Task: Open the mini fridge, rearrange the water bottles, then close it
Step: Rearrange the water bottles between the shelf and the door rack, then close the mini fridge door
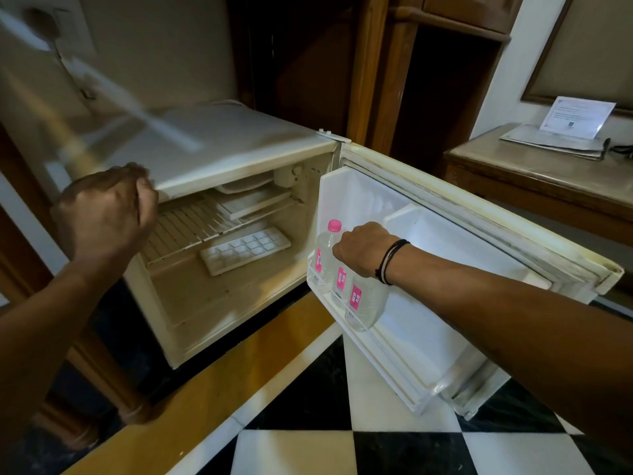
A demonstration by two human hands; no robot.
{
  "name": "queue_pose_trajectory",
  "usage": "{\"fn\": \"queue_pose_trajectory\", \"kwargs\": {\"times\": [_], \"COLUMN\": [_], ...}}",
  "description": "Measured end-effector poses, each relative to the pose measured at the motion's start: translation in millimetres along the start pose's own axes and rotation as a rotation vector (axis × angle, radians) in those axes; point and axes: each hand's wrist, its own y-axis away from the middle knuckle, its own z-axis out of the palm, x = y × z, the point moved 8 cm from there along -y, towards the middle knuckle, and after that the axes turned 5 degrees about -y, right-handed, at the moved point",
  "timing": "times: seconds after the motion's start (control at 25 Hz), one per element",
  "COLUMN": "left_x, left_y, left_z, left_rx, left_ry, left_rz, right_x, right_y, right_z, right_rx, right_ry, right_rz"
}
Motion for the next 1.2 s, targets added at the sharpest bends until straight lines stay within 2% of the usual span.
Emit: {"fn": "queue_pose_trajectory", "kwargs": {"times": [0.12, 0.16, 0.28, 0.32, 0.4, 0.48, 0.6, 0.8, 0.92, 1.2], "left_x": [-1, -8, -17, -17, -11, -11, -14, -12, -9, -8], "left_y": [-17, -18, -13, -9, 1, 12, 25, 33, 31, 30], "left_z": [10, -1, -6, -5, -3, -2, 1, 0, -12, -25], "left_rx": [-0.025, 0.014, -0.038, -0.076, -0.127, -0.148, -0.165, -0.092, -0.048, -0.182], "left_ry": [0.008, 0.045, 0.059, 0.065, 0.117, 0.135, 0.109, 0.013, -0.001, -0.019], "left_rz": [0.041, -0.006, -0.004, -0.018, -0.007, -0.014, -0.004, 0.057, 0.056, 0.013], "right_x": [9, 23, 50, 63, 92, 106, 87, 76, 71, 39], "right_y": [4, 12, 29, 34, 38, 39, 40, 49, 55, 43], "right_z": [-21, -41, -76, -76, -54, -14, 23, 8, -9, -29], "right_rx": [0.087, 0.199, 0.532, 0.598, 0.533, 0.316, 0.137, 0.137, 0.075, -0.035], "right_ry": [-0.13, -0.149, -0.281, -0.293, -0.316, -0.365, -0.462, -0.504, -0.537, -0.717], "right_rz": [-0.057, -0.05, -0.104, -0.069, 0.069, 0.183, 0.173, 0.078, 0.031, -0.098]}}
